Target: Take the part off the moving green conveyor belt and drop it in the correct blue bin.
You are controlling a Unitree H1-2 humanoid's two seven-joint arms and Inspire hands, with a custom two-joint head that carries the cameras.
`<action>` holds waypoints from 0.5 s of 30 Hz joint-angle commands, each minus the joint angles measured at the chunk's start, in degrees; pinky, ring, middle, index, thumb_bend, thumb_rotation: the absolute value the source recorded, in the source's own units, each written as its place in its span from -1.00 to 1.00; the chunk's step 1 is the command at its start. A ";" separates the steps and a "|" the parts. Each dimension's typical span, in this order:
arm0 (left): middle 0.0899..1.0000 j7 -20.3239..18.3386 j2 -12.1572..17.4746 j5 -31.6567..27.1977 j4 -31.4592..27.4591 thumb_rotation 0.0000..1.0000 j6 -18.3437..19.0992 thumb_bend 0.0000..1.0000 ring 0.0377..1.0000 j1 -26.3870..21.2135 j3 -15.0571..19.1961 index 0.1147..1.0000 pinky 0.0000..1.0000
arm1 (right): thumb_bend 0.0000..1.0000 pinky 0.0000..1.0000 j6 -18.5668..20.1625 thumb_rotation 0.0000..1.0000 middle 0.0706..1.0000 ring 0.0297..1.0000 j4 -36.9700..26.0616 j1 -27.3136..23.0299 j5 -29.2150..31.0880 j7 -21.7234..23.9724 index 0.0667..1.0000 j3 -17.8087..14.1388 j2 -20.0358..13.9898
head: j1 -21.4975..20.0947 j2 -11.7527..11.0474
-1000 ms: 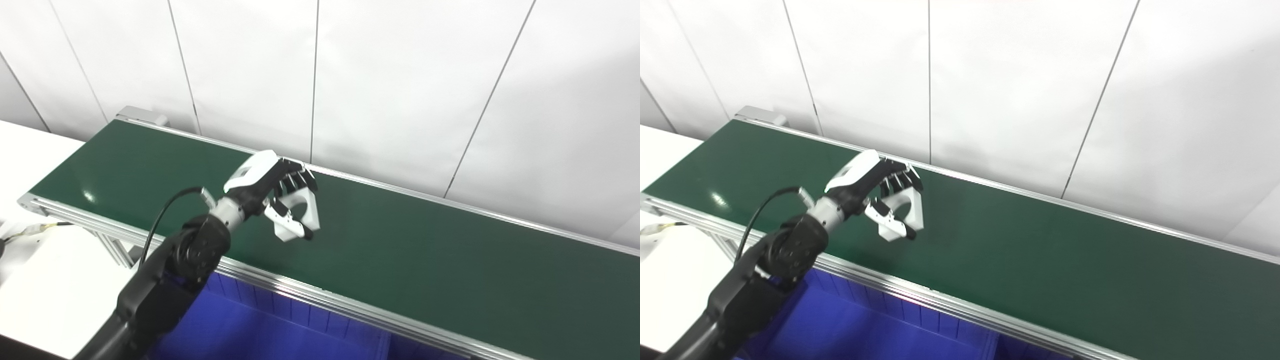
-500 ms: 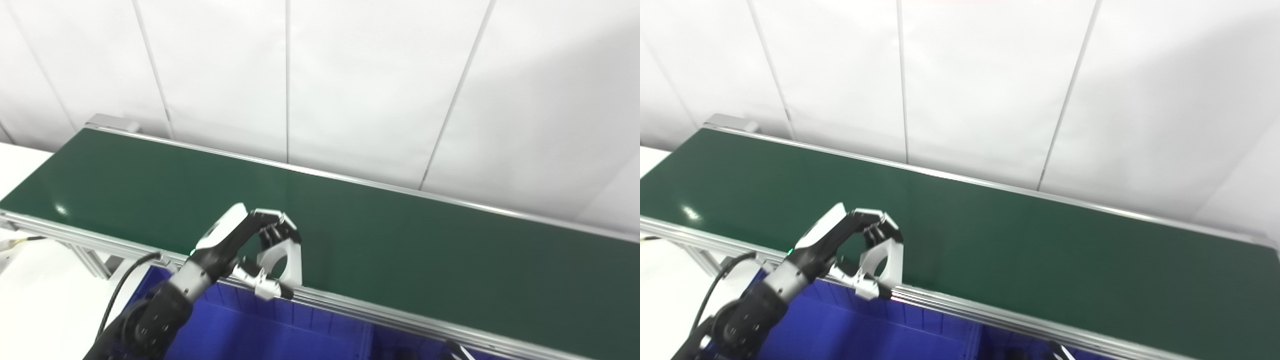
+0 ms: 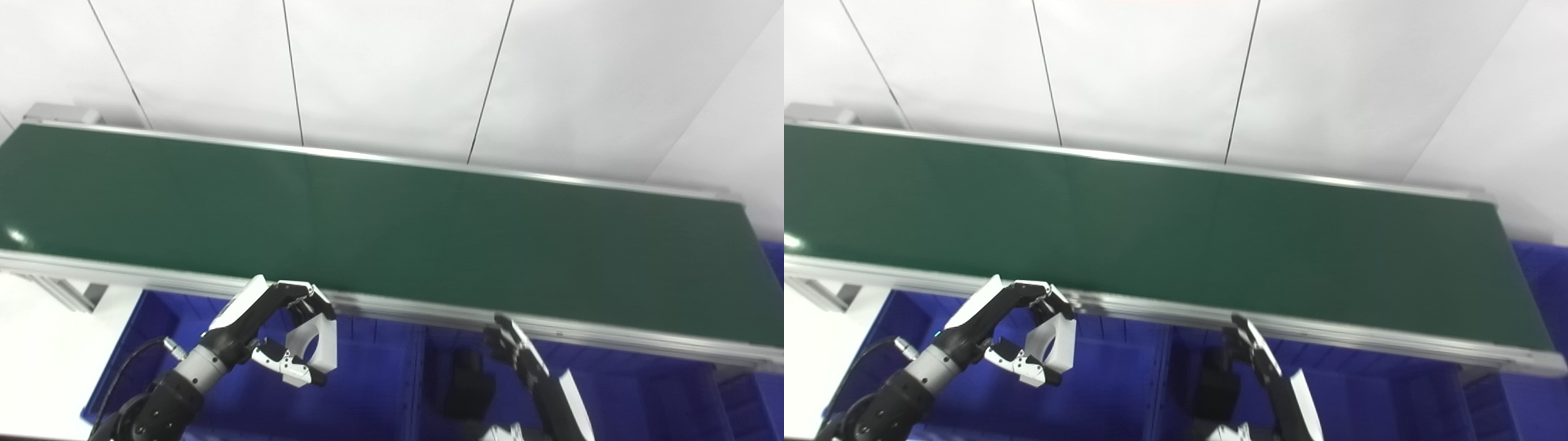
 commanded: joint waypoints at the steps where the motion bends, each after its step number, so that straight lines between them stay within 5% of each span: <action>1: -0.09 0.39 -0.19 0.30 -0.18 -1.00 -2.72 -0.01 -0.17 0.28 -0.38 -0.12 -0.15 | 0.77 0.55 0.87 -0.16 0.73 0.66 -2.98 -0.07 -0.49 0.41 0.87 -0.48 0.62 | -0.11 0.18; 7: -0.11 0.59 -1.24 3.83 1.61 -1.00 -1.48 -0.01 -0.22 1.36 -2.05 -0.07 -0.22 | 0.79 0.56 2.50 -0.16 0.71 0.66 -4.16 -0.16 -0.75 0.85 0.86 -0.85 1.44 | -1.26 1.21; 15: -0.13 -0.47 -2.34 8.81 3.81 -1.00 4.71 -0.02 -0.24 0.77 -4.68 -0.03 -0.18 | 0.80 0.54 4.48 -0.14 0.72 0.66 -6.09 0.73 -1.19 1.61 0.86 -1.26 1.82 | -1.89 2.00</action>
